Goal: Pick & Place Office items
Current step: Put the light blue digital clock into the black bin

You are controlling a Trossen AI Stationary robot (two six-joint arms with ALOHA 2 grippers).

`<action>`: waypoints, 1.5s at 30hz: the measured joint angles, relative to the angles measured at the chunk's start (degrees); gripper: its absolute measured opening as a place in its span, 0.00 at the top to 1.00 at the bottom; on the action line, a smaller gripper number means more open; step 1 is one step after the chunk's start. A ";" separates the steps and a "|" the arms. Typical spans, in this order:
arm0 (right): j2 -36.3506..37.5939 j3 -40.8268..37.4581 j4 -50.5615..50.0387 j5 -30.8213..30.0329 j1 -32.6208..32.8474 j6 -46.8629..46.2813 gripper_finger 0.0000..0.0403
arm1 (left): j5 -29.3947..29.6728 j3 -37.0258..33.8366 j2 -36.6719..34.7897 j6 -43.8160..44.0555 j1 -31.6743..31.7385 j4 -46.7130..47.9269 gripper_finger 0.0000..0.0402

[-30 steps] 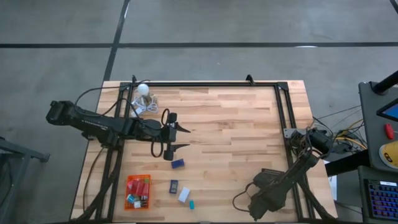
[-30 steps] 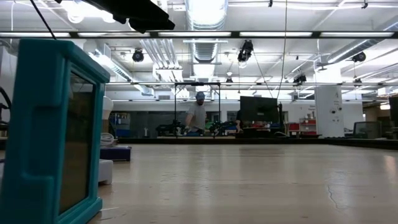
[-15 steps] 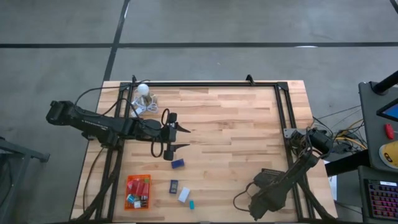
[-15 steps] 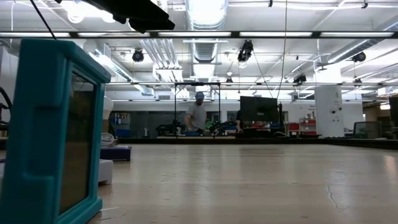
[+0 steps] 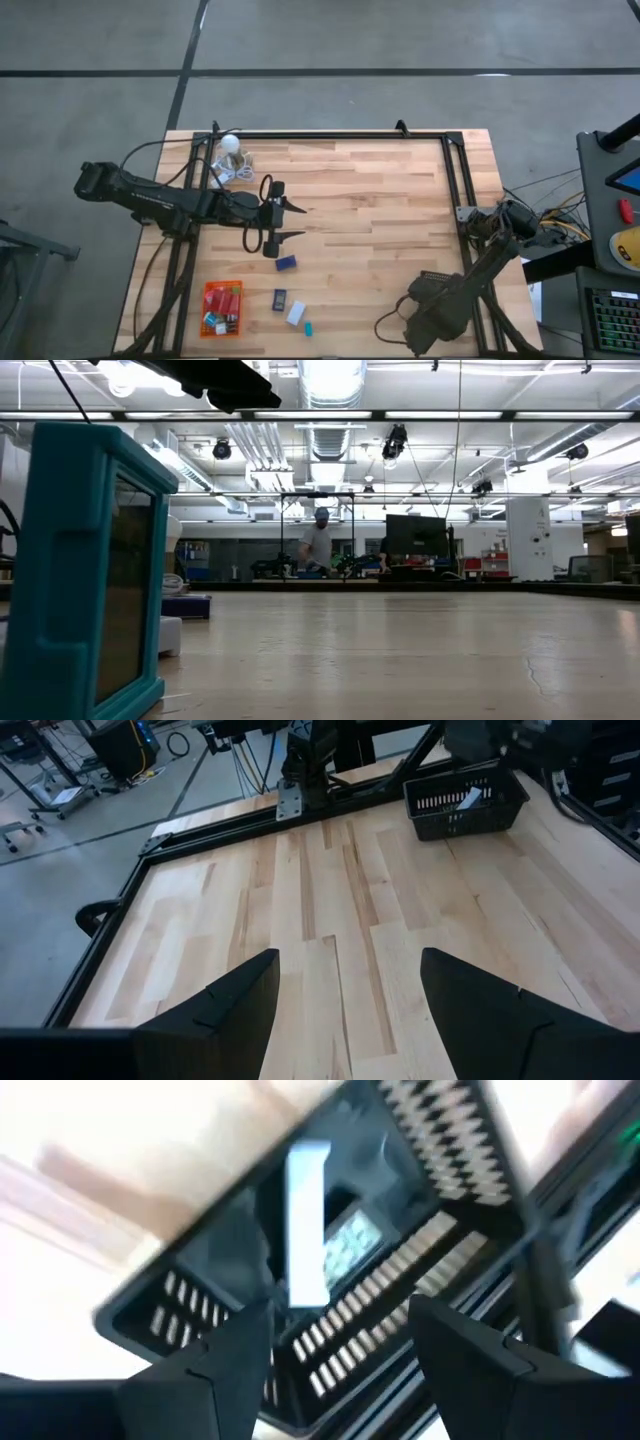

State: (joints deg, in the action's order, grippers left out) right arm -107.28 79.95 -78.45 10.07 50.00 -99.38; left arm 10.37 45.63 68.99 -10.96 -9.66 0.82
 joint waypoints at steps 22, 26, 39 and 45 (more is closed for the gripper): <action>7.07 7.28 25.17 -47.85 0.35 24.64 0.42 | 0.13 0.02 -4.66 -3.43 -0.01 7.88 0.38; 7.03 7.04 38.88 -47.85 0.35 41.03 0.42 | 0.11 0.02 -9.25 -1.78 -0.01 14.56 0.38; 7.03 6.95 53.03 -47.62 -0.10 57.57 0.42 | -0.52 -8.68 -27.89 3.00 -0.03 17.02 0.38; 7.03 6.95 54.05 -47.76 -1.80 57.51 0.42 | -0.52 -16.67 -36.00 5.66 -0.03 15.50 0.38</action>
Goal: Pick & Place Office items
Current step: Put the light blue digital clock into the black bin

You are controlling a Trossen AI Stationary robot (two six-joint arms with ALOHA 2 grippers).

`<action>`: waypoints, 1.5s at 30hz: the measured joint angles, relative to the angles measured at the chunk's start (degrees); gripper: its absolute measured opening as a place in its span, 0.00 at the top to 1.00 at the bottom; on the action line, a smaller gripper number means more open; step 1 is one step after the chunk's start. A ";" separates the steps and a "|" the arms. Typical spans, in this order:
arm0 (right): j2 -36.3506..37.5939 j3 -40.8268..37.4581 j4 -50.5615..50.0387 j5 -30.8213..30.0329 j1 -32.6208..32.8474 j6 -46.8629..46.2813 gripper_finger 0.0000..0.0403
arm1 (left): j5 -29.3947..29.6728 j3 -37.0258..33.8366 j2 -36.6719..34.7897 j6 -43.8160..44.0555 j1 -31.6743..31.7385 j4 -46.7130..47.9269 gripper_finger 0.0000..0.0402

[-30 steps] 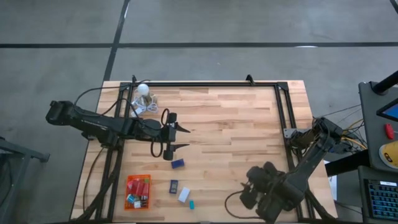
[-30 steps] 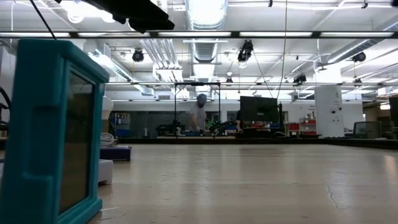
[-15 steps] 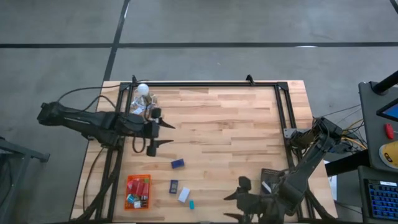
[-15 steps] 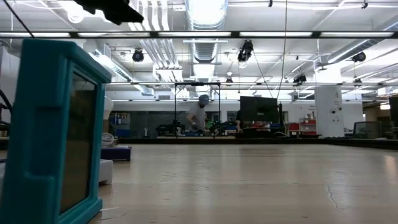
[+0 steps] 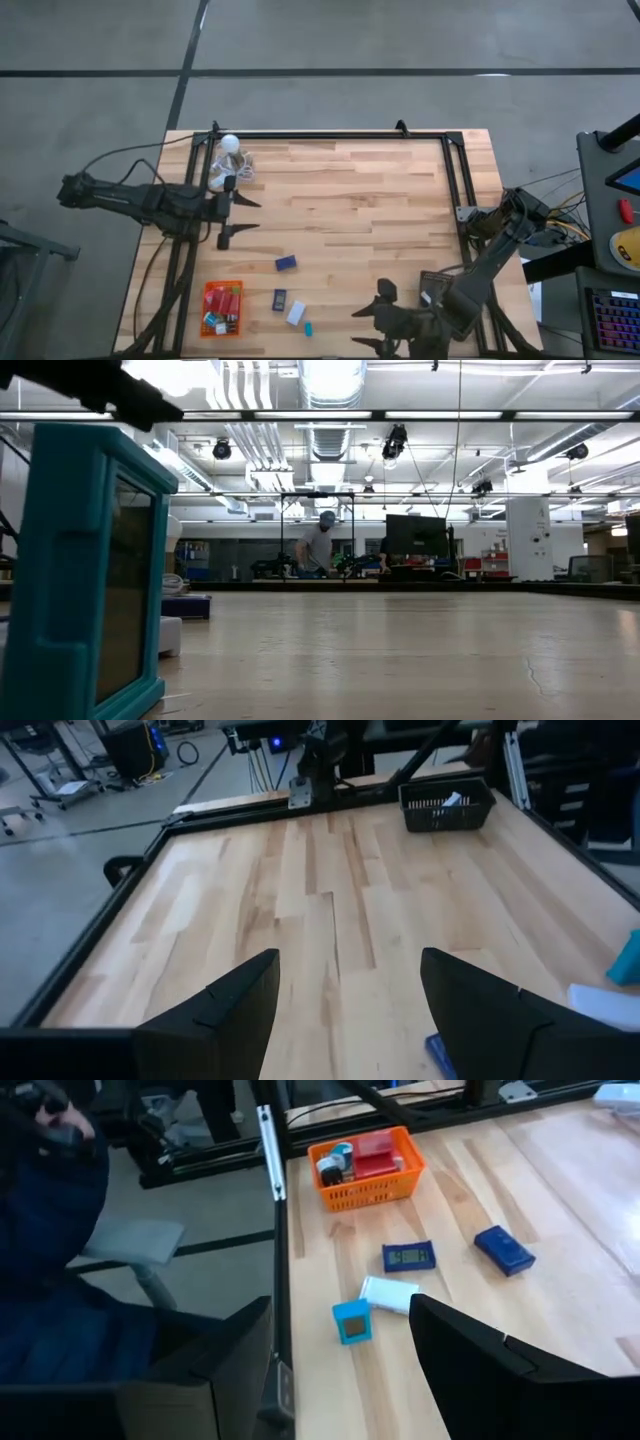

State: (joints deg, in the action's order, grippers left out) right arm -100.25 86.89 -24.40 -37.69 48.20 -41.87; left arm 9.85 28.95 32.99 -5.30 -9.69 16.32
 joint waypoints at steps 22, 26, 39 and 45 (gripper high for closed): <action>0.00 -0.12 0.59 0.02 -4.00 2.90 0.42 | -4.73 -12.26 -7.45 -1.31 -0.28 -12.48 0.38; -0.02 -0.22 0.66 0.00 -4.01 2.91 0.42 | -4.73 -12.42 -7.34 -1.31 -0.28 -12.29 0.38; -0.04 -0.33 0.72 0.00 -3.99 2.91 0.42 | -4.71 -12.44 -7.34 -1.31 -0.28 -12.26 0.38; -0.61 -0.33 2.28 0.00 -4.58 2.87 0.42 | -4.71 -12.46 -7.34 -1.31 -0.28 -12.29 0.38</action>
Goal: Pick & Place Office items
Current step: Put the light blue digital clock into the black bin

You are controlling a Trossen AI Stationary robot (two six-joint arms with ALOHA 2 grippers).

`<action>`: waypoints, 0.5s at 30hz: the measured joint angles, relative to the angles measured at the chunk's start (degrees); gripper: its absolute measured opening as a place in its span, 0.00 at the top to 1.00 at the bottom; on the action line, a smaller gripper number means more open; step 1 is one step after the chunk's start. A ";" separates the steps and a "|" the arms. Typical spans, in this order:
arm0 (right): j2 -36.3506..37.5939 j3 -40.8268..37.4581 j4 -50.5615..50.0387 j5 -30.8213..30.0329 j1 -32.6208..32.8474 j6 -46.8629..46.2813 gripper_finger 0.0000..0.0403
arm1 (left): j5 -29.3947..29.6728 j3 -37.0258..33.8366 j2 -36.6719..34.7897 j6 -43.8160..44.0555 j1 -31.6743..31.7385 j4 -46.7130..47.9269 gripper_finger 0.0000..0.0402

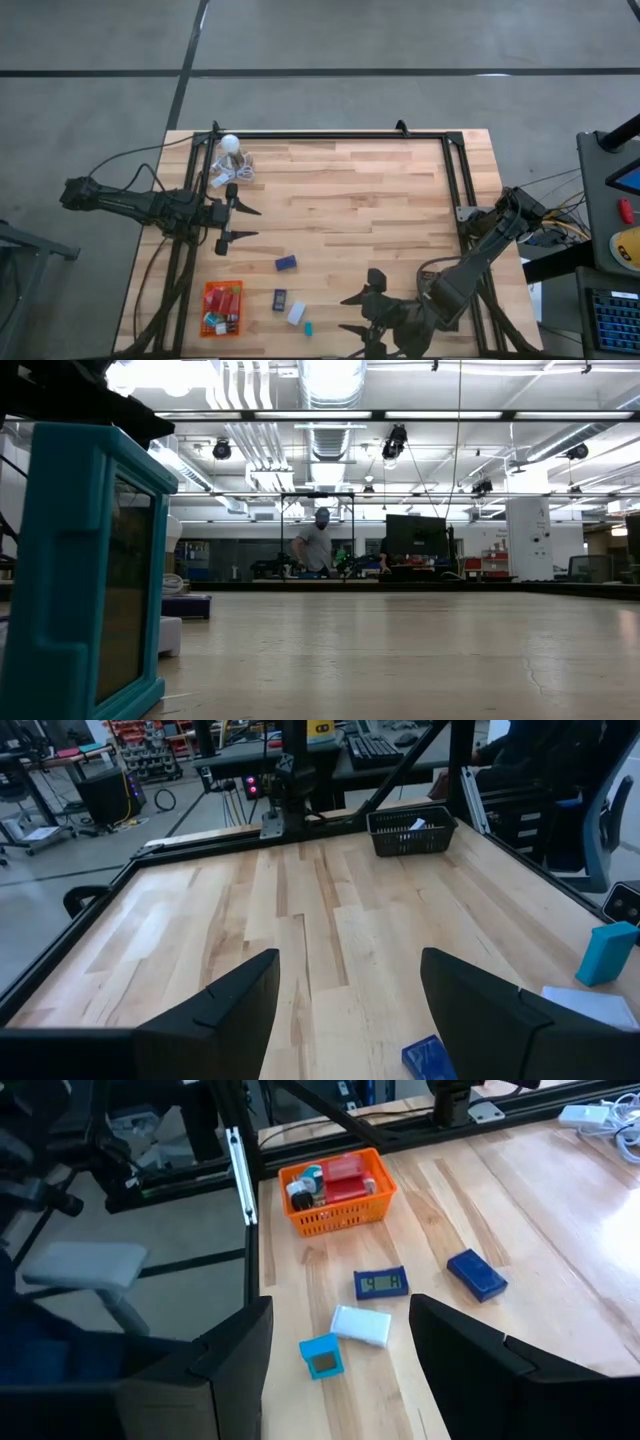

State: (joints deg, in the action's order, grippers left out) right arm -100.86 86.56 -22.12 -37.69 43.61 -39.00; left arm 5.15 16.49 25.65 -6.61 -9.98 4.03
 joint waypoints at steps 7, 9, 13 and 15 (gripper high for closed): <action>-5.32 0.00 6.90 0.22 -1.60 -0.01 0.42 | 0.02 -0.01 -0.02 -0.01 -0.01 0.03 0.38; -6.48 0.00 8.14 0.33 -1.77 -0.45 0.42 | 0.02 -0.02 0.00 -0.02 0.00 0.04 0.38; -7.78 0.02 8.79 -0.51 -2.00 -4.88 0.42 | 0.02 -0.02 0.00 -0.02 -0.01 0.07 0.38; -8.58 0.02 8.85 -1.19 -1.96 -7.23 0.42 | 0.02 -0.02 0.01 -0.01 -0.02 0.20 0.38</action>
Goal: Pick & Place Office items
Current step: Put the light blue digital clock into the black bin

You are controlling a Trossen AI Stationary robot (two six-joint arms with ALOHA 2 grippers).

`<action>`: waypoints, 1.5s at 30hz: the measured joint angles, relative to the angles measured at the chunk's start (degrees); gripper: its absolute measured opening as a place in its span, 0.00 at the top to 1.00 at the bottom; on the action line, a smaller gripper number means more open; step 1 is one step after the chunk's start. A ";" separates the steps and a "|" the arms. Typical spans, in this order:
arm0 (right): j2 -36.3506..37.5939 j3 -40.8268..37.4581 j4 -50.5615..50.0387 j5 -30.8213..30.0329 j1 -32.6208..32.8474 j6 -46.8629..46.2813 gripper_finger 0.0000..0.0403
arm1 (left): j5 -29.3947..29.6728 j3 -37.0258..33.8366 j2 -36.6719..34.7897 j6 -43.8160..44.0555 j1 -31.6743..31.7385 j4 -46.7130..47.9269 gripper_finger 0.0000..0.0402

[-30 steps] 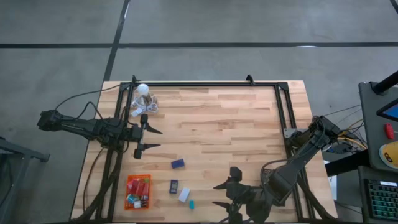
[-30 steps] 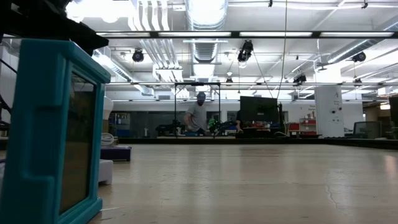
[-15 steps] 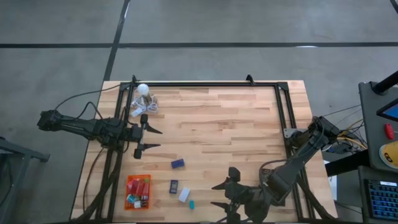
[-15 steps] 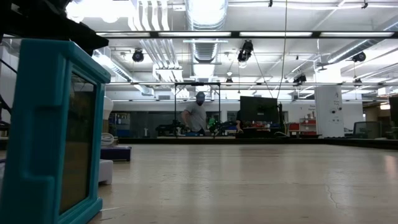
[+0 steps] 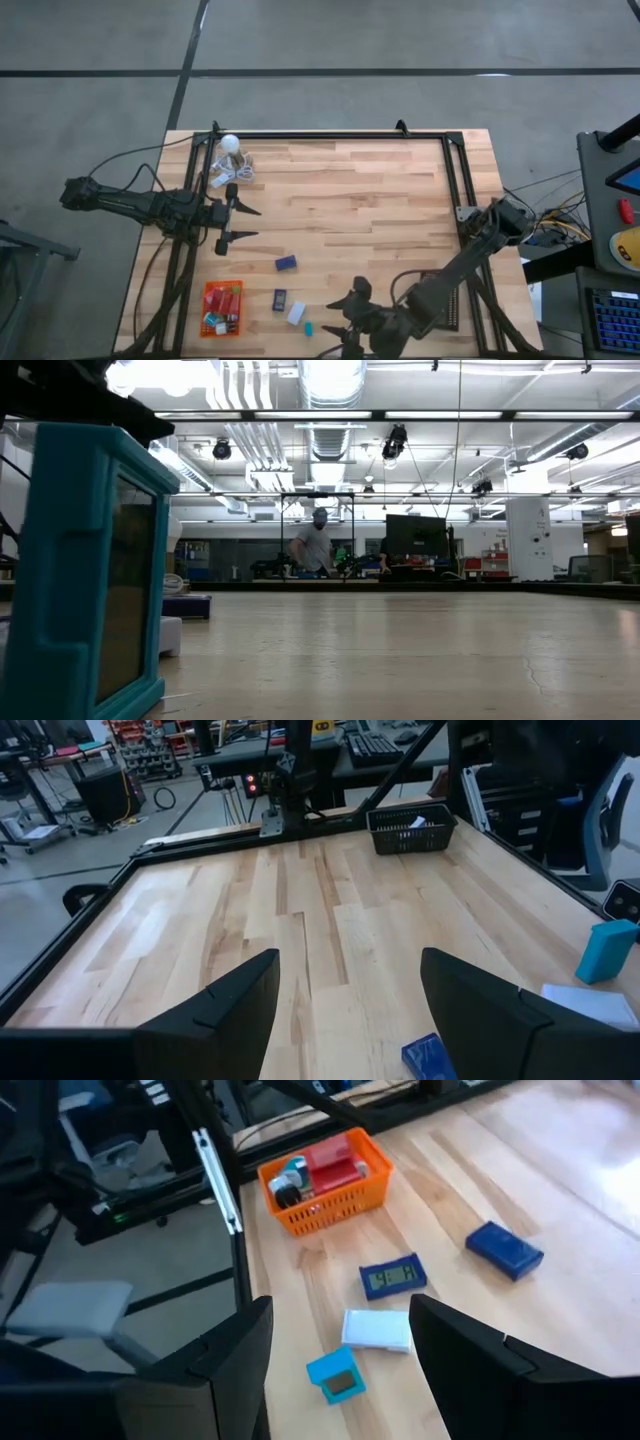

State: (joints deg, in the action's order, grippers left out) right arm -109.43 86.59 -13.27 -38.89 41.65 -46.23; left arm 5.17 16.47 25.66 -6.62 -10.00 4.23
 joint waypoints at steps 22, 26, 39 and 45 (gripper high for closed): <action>-14.50 4.46 13.06 0.04 -0.74 -14.84 0.42 | 0.00 0.00 0.04 -0.01 0.00 0.24 0.38; -13.50 8.04 6.61 1.92 -2.02 -24.43 0.42 | 0.00 0.00 0.04 -0.01 0.00 0.42 0.38; -14.40 21.30 -18.25 20.12 -7.88 -40.96 0.42 | 0.02 0.00 0.10 -0.01 0.00 0.54 0.38; -14.48 19.27 -18.30 23.44 -8.30 -46.73 0.42 | 0.02 0.00 0.10 -0.01 0.00 0.56 0.38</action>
State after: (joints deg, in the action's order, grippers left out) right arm -123.92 105.86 -31.57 -15.45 33.35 -92.96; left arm 5.19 16.47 25.76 -6.63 -10.00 4.80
